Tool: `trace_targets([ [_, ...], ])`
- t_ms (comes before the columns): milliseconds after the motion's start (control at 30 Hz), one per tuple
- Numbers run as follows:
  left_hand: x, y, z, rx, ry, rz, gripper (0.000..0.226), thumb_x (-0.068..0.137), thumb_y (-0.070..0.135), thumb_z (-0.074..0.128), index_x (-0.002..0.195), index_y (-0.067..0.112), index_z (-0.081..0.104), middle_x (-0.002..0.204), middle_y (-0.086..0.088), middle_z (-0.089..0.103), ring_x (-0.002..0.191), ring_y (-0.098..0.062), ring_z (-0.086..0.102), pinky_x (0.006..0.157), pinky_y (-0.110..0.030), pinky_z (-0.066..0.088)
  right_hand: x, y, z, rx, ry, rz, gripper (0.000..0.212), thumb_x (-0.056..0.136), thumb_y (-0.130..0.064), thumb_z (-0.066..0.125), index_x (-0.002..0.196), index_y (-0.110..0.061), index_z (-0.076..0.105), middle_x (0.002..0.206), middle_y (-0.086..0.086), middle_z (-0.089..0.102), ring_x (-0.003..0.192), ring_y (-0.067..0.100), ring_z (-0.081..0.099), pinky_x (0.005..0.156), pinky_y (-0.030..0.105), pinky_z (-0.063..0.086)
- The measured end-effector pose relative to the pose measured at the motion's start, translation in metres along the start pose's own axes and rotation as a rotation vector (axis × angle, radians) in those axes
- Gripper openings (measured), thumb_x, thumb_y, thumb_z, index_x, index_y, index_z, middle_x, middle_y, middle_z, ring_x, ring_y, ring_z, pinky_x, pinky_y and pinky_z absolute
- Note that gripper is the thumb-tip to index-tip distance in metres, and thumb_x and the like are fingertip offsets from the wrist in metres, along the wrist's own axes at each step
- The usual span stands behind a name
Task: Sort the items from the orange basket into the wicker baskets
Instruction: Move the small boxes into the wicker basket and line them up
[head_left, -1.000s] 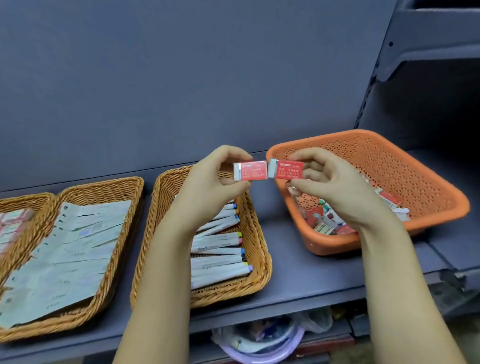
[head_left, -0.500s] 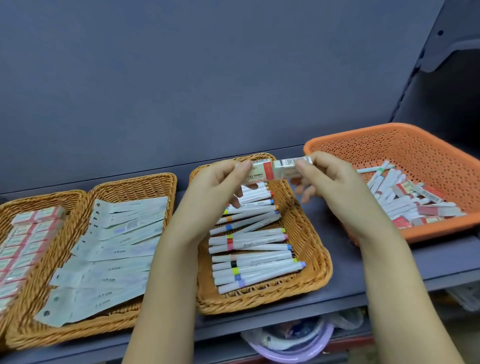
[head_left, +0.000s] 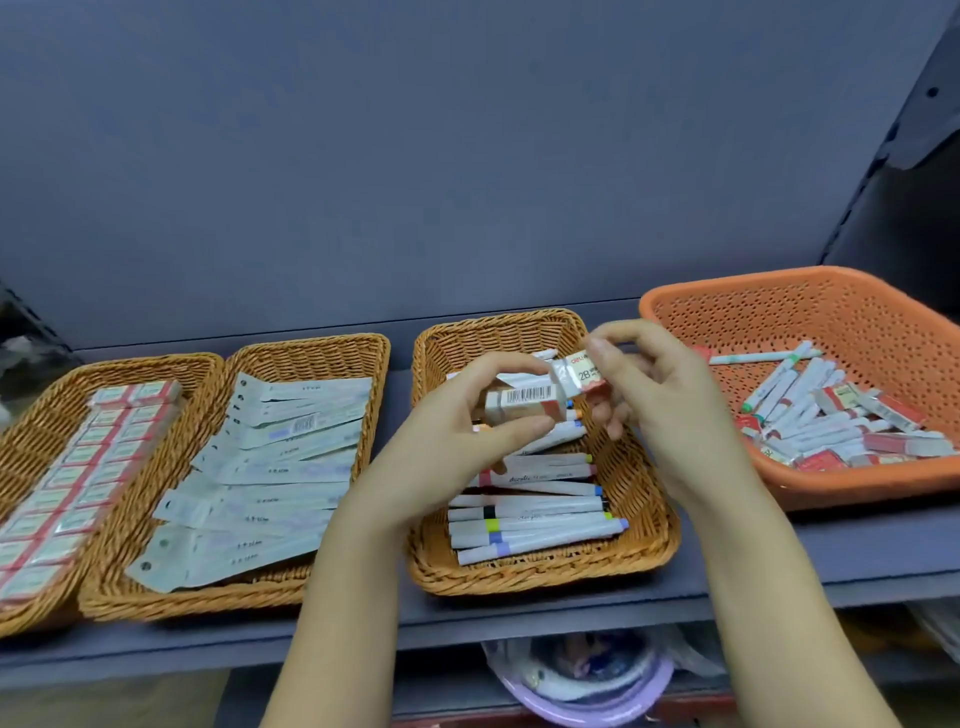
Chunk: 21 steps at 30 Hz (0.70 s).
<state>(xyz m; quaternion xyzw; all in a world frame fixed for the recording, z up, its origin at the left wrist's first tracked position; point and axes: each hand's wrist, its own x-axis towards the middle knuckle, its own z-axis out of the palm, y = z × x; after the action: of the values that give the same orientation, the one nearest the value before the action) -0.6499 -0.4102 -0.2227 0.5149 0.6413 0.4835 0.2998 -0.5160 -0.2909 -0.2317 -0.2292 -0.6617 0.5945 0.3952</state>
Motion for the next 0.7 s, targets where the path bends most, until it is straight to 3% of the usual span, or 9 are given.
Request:
trace_targets([
  [100,-0.009,-0.001,0.001,-0.049,0.0,-0.018,0.032,0.089,0.027,0.063,0.116,0.041,0.052,0.084,-0.001,0.065,0.075,-0.028,0.057,0.06,-0.028,0.051,-0.003,-0.001,0.001,0.031,-0.045,0.045,0.003,0.086,-0.021,0.063,0.088,-0.019,0.062,0.059,0.002,0.061,0.05,0.012,0.055,0.042,0.02,0.042],
  [200,-0.019,-0.002,-0.004,-0.117,0.071,-0.02,0.016,0.094,0.026,0.055,0.102,0.039,0.049,0.071,0.003,0.064,0.058,-0.015,0.05,0.054,-0.026,0.045,-0.008,-0.004,0.004,0.066,-0.136,0.086,0.017,0.079,-0.016,0.067,0.093,-0.017,0.058,0.064,0.001,0.066,0.054,0.011,0.058,0.046,0.02,0.045],
  [333,-0.033,-0.004,-0.023,-0.189,0.117,-0.039,0.003,0.098,0.027,0.047,0.1,0.026,0.049,0.069,0.001,0.057,0.057,-0.012,0.047,0.053,-0.025,0.044,-0.012,-0.009,0.022,0.082,-0.211,0.097,0.024,0.074,-0.008,0.069,0.093,-0.016,0.056,0.069,-0.001,0.069,0.06,0.01,0.062,0.052,0.02,0.05],
  [533,-0.063,-0.016,-0.078,-0.2,0.047,-0.031,0.016,0.092,0.013,0.056,0.102,0.017,0.044,0.07,0.001,0.062,0.055,-0.011,0.048,0.053,-0.023,0.046,-0.017,-0.012,0.083,0.067,-0.242,0.064,0.03,0.079,0.007,0.064,0.094,-0.017,0.053,0.075,0.0,0.07,0.06,0.011,0.064,0.055,0.021,0.053],
  [700,-0.091,-0.028,-0.144,-0.121,0.012,-0.061,0.03,0.086,0.007,0.065,0.106,0.015,0.045,0.066,0.011,0.064,0.059,-0.002,0.054,0.055,-0.02,0.049,-0.023,-0.012,0.155,0.057,-0.224,0.042,0.029,0.08,0.005,0.064,0.094,-0.018,0.053,0.085,0.009,0.068,0.062,0.01,0.064,0.055,0.02,0.053],
])
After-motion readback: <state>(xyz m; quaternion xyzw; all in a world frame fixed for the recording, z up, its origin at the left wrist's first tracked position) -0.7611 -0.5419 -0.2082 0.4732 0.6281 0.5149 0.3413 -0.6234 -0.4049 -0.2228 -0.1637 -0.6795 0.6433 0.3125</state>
